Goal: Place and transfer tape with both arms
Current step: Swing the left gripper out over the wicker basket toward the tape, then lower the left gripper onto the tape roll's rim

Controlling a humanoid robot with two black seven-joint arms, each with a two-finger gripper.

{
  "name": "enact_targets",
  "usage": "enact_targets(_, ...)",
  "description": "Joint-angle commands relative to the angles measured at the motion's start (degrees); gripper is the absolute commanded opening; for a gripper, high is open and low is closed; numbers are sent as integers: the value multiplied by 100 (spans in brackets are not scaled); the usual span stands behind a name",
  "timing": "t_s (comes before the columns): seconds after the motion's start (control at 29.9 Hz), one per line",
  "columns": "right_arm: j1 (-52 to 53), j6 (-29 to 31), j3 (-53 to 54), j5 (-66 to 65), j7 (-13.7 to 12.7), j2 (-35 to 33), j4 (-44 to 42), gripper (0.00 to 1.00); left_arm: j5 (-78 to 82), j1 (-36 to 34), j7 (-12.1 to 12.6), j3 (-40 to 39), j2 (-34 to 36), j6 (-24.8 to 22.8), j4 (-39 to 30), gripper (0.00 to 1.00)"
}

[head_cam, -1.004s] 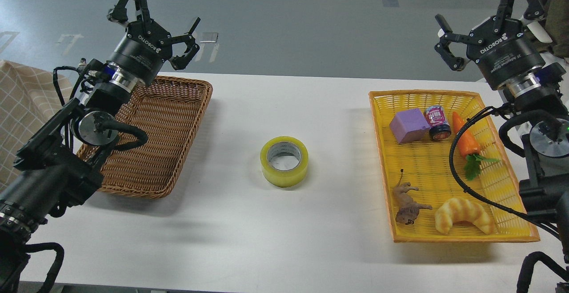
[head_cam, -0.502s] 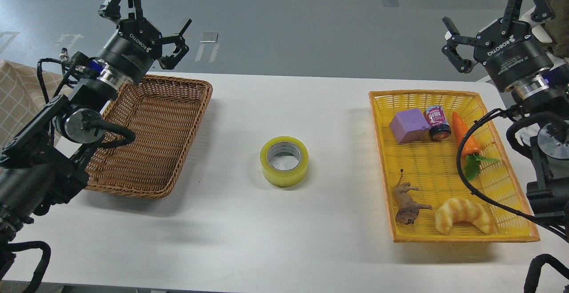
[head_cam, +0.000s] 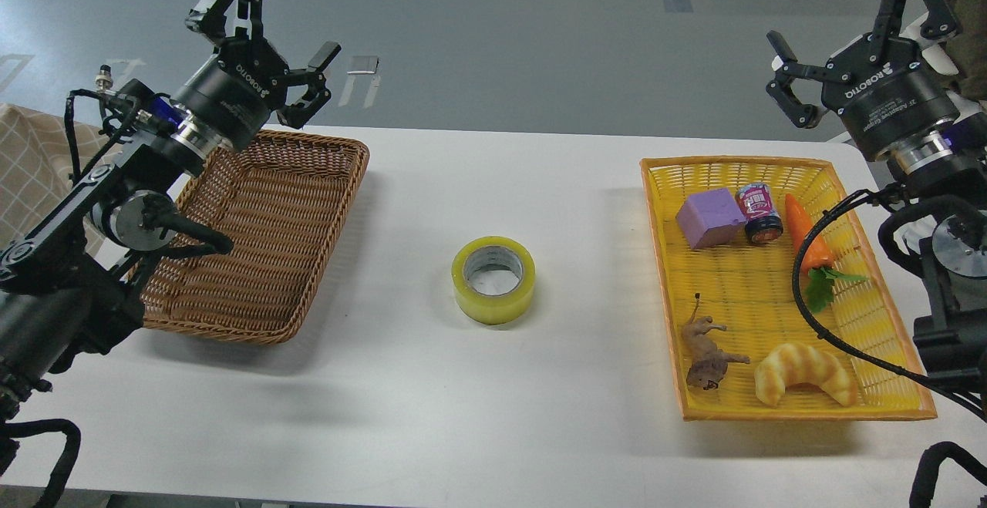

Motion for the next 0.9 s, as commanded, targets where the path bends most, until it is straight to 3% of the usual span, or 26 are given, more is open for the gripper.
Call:
enact_targets(0.0,-41,0,0,0,0,4,19,100,407,-23,-1,1,9,0,-26,98)
enact_targets(0.13,-68,0,0,0,0,-5,27,100,1021,-32,-10,1,61,0,-201,98)
enact_targets(0.47,-182,0,-17,0,-9,-14,36,100,3164,3,-10,10,527,127,-1422,98)
enact_targets(0.87,-455,0,62,0,140,-14,19,100,5662,3,-10,10,501,287,-1828,98)
